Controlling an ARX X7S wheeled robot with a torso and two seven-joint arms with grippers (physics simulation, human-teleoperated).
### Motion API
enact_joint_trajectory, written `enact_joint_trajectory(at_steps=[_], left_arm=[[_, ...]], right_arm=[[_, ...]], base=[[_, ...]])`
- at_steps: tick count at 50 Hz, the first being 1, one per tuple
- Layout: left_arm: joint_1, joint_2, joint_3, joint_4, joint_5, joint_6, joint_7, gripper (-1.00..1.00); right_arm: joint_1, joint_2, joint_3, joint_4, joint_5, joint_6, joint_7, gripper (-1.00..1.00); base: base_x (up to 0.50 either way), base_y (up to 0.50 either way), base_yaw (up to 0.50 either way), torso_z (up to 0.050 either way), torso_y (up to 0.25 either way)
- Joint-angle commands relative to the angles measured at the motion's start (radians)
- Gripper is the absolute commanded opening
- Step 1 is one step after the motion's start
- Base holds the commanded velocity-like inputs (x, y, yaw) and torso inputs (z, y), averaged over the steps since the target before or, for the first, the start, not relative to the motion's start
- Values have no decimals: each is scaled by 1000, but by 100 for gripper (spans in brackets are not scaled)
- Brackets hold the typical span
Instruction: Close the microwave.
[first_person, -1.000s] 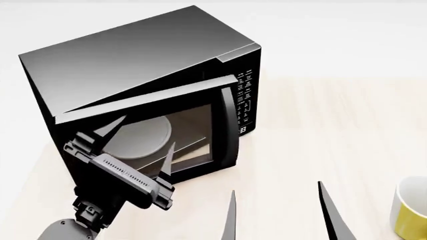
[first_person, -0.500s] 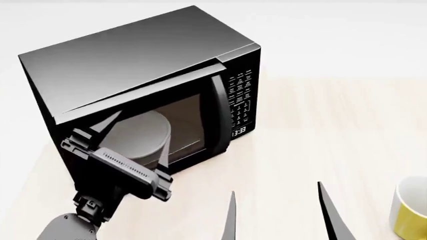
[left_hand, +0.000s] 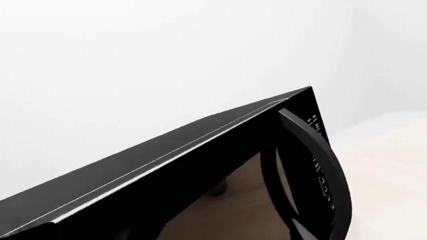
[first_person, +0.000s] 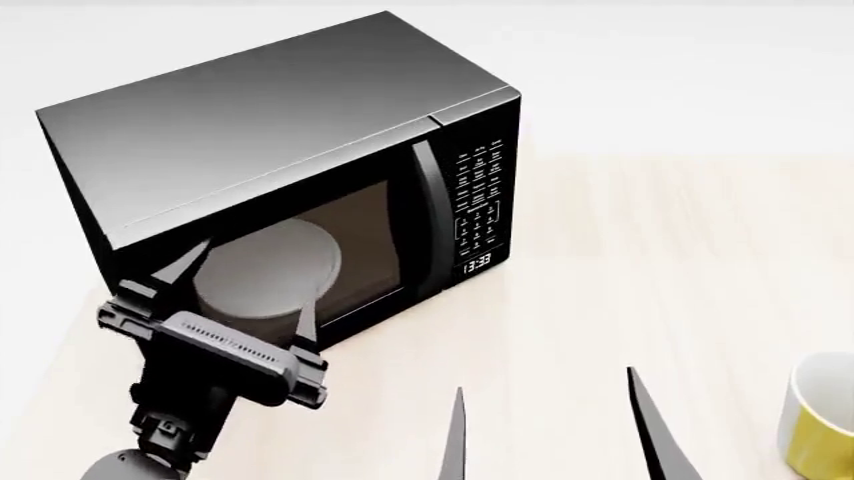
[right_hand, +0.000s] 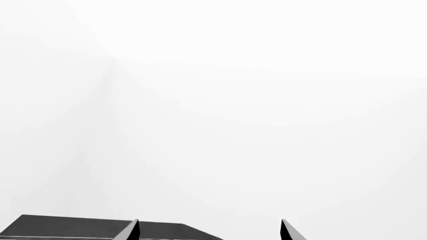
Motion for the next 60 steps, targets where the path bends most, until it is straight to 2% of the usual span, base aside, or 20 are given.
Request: enact_joint_trajectory(at_steps=[1, 5, 11, 25, 42, 47, 52, 56, 60], left_arm=[[347, -130, -55, 545, -75, -269, -3, 100], [485, -184, -60, 728, -104, -334, -18, 100], [612, -236, -52, 903, -121, -373, -27, 100], [733, -300, -84, 999, -144, -373, -58, 100], [844, -395, -280, 1112, -249, -385, -169, 100], [894, -412, -320, 1124, -248, -365, -200, 100], [877, -414, -399, 1079, -263, -345, -249, 100], [843, -431, -494, 1127, -304, -374, -319, 100], [821, -466, -586, 1253, -287, -414, -408, 100]], right_arm=[[-3, -6, 6, 0, -11, 0, -9, 100], [-3, -7, 1, 5, -17, -2, -8, 100], [-3, -8, -5, 7, -21, 2, -8, 100], [-1, -8, -11, 12, -26, 3, -4, 100], [8, -5, 1, 75, 5, 42, 5, 100], [9, 12, 52, 159, 80, 95, 17, 100], [15, 16, 116, 219, 222, 171, 27, 100], [55, 23, 215, 227, 278, 280, 130, 100], [92, 73, 329, 101, 257, 354, 252, 100]], base=[[0, 0, 0, 0, 0], [0, 0, 0, 0, 0], [0, 0, 0, 0, 0], [0, 0, 0, 0, 0], [0, 0, 0, 0, 0], [0, 0, 0, 0, 0], [0, 0, 0, 0, 0], [0, 0, 0, 0, 0], [0, 0, 0, 0, 0]])
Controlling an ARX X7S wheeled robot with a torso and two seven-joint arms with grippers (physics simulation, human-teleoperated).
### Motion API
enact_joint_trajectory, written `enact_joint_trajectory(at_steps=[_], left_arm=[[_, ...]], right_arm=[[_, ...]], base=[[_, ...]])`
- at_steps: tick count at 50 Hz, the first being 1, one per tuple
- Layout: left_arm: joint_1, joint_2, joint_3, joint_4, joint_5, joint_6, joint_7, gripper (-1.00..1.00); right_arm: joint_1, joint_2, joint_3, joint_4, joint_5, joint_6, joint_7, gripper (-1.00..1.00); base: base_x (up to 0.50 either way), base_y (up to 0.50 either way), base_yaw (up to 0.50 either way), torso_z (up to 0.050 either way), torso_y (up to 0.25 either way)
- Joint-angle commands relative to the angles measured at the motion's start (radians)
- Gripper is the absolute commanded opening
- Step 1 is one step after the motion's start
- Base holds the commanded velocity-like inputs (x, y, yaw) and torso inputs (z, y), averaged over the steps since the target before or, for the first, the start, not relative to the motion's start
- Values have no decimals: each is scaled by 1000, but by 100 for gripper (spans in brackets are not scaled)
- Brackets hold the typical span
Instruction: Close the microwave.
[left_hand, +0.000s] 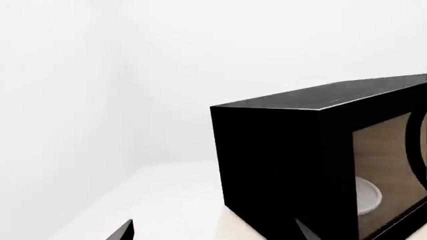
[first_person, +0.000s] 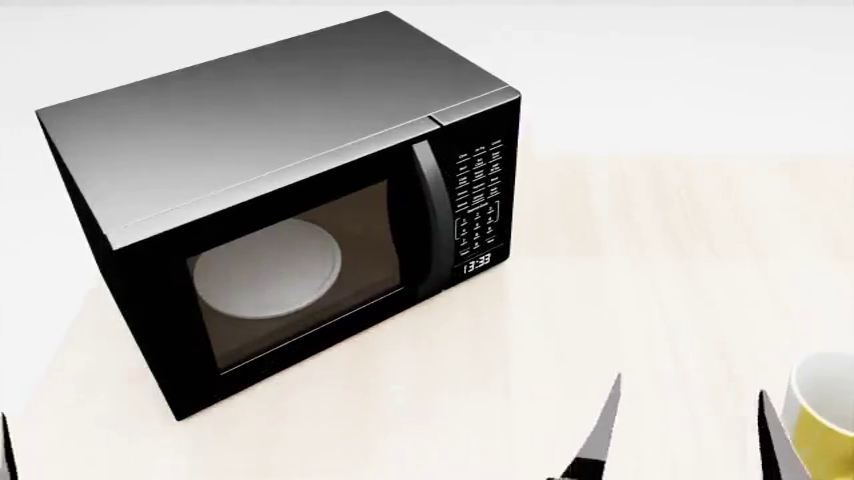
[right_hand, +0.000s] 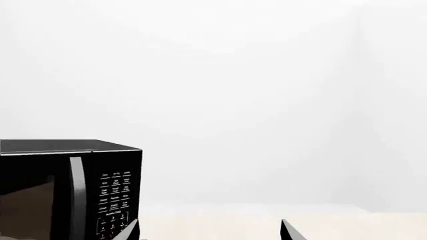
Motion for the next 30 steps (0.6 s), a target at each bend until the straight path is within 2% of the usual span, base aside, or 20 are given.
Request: enact_joint_trajectory(at_steps=[1, 5, 8, 11, 15, 30], left_arm=[[-22, -55, -223, 166, -10, -46, -160, 100], [-5, -86, -335, 286, 19, -86, -243, 100], [11, -93, -422, 364, -1, -103, -284, 100], [26, -94, -490, 435, 41, -117, -333, 100], [35, -81, -497, 450, 100, -120, -364, 100], [24, -43, -466, 410, 110, -70, -369, 100]], right_arm=[[61, 63, 228, -97, 50, 172, 186, 100], [41, 115, 332, -269, -85, 148, 286, 100], [30, 132, 372, -341, -125, 132, 310, 100], [24, 144, 398, -385, -139, 141, 318, 100], [19, 148, 413, -415, -163, 137, 328, 100], [10, 151, 402, -440, -193, 120, 325, 100]], base=[[0, 0, 0, 0, 0], [0, 0, 0, 0, 0], [0, 0, 0, 0, 0], [0, 0, 0, 0, 0], [0, 0, 0, 0, 0], [0, 0, 0, 0, 0]])
